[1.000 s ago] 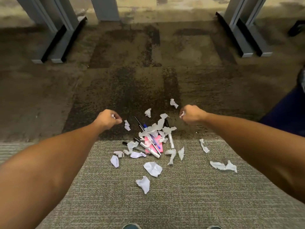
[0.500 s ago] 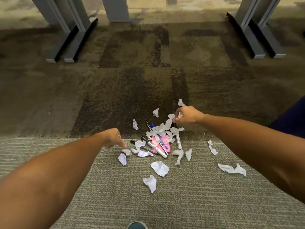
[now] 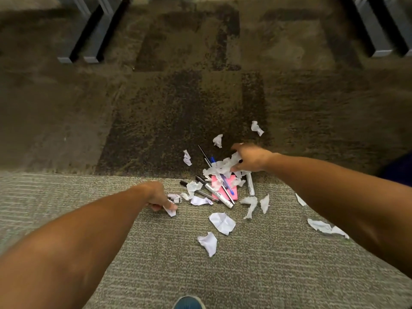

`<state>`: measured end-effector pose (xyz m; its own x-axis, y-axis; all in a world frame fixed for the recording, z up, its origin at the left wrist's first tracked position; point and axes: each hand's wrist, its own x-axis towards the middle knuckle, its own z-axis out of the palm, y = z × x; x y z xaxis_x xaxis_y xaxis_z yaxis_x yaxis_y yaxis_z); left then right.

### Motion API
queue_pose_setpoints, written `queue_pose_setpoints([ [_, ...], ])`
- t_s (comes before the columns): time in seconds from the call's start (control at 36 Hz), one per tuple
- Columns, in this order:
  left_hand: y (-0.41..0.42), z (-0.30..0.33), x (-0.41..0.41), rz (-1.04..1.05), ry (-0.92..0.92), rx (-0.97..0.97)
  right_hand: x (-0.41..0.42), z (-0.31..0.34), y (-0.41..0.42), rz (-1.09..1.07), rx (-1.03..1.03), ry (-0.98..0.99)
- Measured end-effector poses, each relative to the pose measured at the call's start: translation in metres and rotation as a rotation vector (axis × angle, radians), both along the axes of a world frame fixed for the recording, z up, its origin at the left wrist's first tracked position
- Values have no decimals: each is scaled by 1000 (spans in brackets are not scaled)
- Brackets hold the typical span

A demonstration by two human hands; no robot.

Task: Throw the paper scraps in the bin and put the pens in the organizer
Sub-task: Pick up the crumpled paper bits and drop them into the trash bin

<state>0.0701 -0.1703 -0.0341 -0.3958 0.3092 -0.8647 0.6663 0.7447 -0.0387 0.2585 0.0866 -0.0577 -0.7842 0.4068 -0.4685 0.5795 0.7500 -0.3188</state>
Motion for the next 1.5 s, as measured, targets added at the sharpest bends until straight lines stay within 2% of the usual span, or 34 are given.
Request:
queue_pose_setpoints([
  [0.19,1,-3,-1,76,-3,19,-2,-2,-1,71,85,-34],
  [0.33,3,2,4,219,-99,18,3,11,2,11,67,16],
  [0.39,4,8,6,187,-109,53,6,19,2,-15,45,24],
  [0.44,5,15,7,130,-74,141,8,28,3,-62,2,59],
  [0.58,11,36,7,147,-8,372,15,54,4,-167,-37,149],
  [0.72,23,45,5,396,-46,638,22,75,8,-204,-17,181],
  [0.92,41,53,5,633,-165,799,32,94,17,-294,-79,213],
  [1.06,55,51,2,611,-147,849,37,96,22,-372,-109,256],
  [1.39,64,27,-28,522,36,873,35,65,40,-618,-112,459],
  [1.5,70,15,-28,522,62,866,31,52,48,-659,-60,451],
])
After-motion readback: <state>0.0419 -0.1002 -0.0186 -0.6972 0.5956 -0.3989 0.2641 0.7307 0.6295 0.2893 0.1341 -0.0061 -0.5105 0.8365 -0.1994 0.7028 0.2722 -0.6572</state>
